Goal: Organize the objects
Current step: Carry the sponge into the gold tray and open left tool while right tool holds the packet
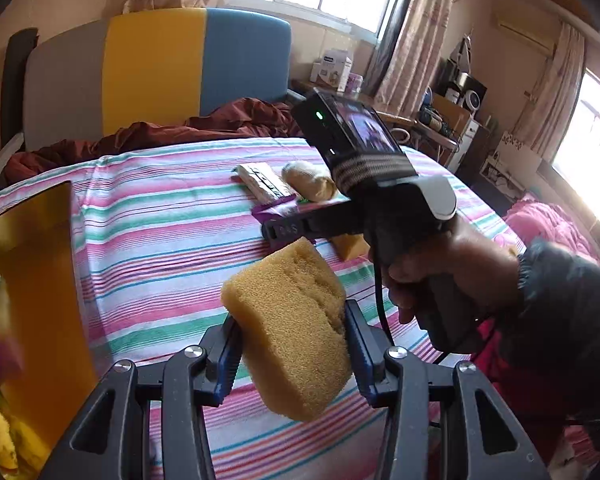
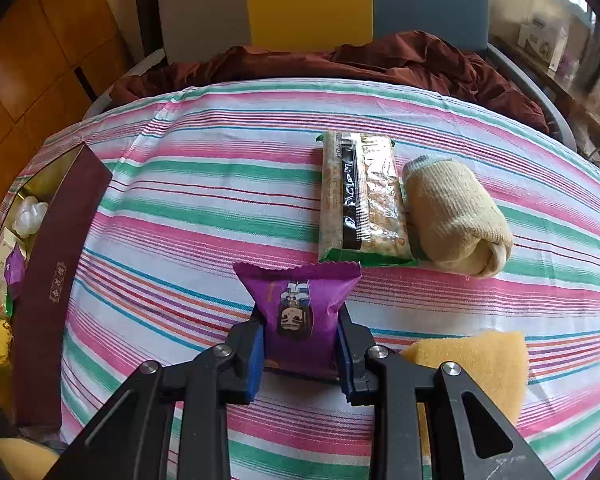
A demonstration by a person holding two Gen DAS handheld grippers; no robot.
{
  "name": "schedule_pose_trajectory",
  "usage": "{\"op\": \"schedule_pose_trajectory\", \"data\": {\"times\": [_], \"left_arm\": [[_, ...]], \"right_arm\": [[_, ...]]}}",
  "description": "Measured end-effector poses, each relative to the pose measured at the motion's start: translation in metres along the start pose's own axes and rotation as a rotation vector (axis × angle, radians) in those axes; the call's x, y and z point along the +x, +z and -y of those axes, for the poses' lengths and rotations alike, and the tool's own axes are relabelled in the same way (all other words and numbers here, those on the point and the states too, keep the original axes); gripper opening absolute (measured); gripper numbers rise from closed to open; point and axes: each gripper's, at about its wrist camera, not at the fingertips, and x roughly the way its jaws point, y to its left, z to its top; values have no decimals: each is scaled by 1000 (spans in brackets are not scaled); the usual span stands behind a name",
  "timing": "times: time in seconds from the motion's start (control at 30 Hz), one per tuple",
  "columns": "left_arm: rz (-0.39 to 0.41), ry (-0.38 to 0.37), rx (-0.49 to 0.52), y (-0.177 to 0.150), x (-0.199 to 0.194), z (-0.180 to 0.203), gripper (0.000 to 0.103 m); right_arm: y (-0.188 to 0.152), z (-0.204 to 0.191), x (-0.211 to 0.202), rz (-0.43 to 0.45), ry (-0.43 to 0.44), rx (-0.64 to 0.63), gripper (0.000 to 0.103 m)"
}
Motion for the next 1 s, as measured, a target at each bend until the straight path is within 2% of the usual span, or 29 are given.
{"op": "schedule_pose_trajectory", "data": {"times": [0.17,0.33,0.43,0.57,0.8,1.0], "left_arm": [[50,14,-145,20,-41,-48,47],[99,108,-323,44,-73,-131,47],[52,151,-426,47,-71,-184,47],[-20,201,-512,43,-56,-230,47],[-127,268,-556,42,-21,-280,47],[-234,314,-547,44,20,-308,49]], "right_arm": [[-1,1,-2,1,-11,-2,30],[-1,0,-2,0,-24,-6,30],[-1,1,-2,0,-30,-5,30],[-1,2,-2,-2,-33,-4,30],[0,1,-2,-2,-35,-5,30],[0,-1,-1,-3,-35,-7,30]]}}
